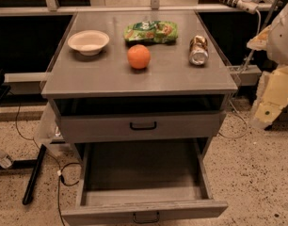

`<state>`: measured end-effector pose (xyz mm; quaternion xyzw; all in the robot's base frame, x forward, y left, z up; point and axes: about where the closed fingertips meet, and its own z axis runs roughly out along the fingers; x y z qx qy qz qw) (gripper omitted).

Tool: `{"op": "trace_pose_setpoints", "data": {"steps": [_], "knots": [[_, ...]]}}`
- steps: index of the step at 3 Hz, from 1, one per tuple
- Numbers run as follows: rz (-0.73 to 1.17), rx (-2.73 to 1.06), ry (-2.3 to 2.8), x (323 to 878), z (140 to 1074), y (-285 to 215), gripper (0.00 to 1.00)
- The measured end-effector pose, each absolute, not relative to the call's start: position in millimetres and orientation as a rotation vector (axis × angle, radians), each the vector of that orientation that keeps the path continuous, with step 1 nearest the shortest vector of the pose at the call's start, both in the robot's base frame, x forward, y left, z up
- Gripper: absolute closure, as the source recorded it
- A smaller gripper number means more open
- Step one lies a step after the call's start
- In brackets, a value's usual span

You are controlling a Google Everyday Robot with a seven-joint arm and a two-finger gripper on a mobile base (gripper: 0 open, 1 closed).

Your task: Close middle drawer

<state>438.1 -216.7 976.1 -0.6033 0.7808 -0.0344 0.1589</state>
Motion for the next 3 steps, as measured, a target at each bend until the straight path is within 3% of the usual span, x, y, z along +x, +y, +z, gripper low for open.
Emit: {"op": "trace_pose_setpoints", "data": {"steps": [3], "knots": [[0.014,-1.786,2.174,410,897,-206,0.0]]}}
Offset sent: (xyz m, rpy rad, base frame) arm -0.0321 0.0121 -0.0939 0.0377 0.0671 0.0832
